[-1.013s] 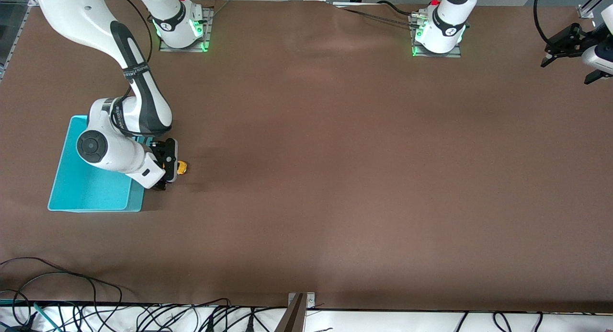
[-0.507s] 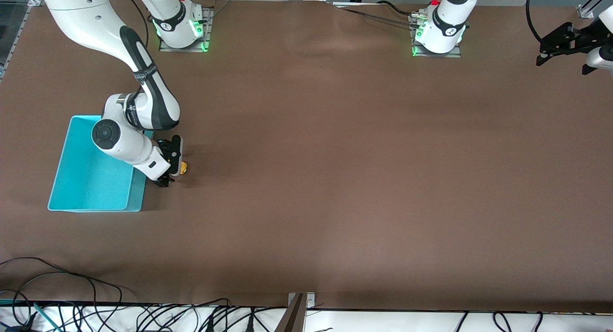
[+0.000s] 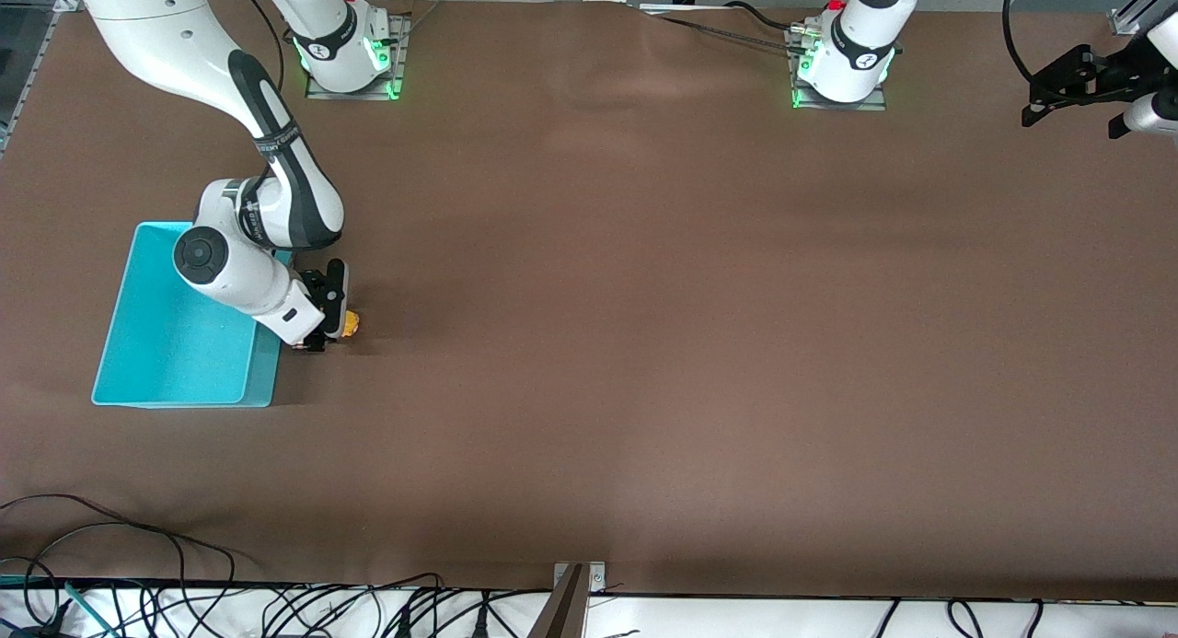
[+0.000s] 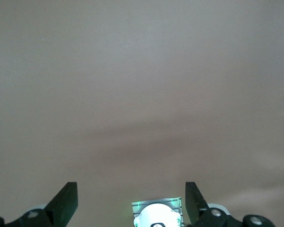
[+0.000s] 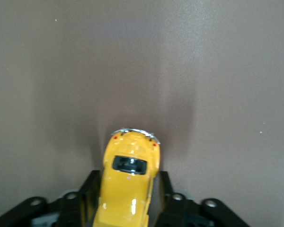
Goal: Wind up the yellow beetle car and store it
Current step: 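Lift the car with the right gripper and lower it into the box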
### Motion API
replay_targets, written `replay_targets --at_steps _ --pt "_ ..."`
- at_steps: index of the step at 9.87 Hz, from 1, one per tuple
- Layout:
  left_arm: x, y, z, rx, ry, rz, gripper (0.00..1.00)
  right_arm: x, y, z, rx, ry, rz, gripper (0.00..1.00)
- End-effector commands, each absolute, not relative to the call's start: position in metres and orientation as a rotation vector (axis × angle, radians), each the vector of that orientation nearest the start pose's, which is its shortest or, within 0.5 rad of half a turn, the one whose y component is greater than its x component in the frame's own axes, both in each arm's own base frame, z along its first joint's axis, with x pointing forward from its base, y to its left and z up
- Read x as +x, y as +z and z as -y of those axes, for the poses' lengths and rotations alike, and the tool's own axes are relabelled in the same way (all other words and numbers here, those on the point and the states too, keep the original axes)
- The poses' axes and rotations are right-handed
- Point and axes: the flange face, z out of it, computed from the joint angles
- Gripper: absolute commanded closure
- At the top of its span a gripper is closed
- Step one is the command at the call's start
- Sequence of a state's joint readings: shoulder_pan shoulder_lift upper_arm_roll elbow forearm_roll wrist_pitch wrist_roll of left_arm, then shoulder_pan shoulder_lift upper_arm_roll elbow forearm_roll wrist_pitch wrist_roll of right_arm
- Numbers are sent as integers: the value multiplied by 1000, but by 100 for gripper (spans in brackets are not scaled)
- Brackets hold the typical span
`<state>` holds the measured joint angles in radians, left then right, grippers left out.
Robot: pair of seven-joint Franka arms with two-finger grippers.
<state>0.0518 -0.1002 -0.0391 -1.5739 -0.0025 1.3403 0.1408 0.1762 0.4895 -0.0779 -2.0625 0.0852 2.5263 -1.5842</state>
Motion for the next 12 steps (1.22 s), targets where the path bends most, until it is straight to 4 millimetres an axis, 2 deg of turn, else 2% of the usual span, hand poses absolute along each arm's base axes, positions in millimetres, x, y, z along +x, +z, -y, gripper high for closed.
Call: replay_targets --at_steps 1,3,7,8,9,10,12 --pt "503 661 -5 -3160 226 -179 0 582 203 -54 2146 21 -2321 100" --pt "504 660 -2 -3156 231 -195 0 587 241 -58 2177 66 -2276 100" --pt "508 666 0 -3158 204 -205 0 591 331 -66 2498 55 -1982 100" --pt "508 666 0 -3158 206 -205 0 594 352 -57 2519 92 -1932 100" --pt "508 666 0 -3158 206 -203 0 595 360 -31 2549 101 -1867 100" --pt "508 666 0 -3158 206 -205 0 595 359 0 2584 87 -1801 100" --pt "508 666 0 -3158 206 -203 0 589 334 52 2623 6 -1745 100"
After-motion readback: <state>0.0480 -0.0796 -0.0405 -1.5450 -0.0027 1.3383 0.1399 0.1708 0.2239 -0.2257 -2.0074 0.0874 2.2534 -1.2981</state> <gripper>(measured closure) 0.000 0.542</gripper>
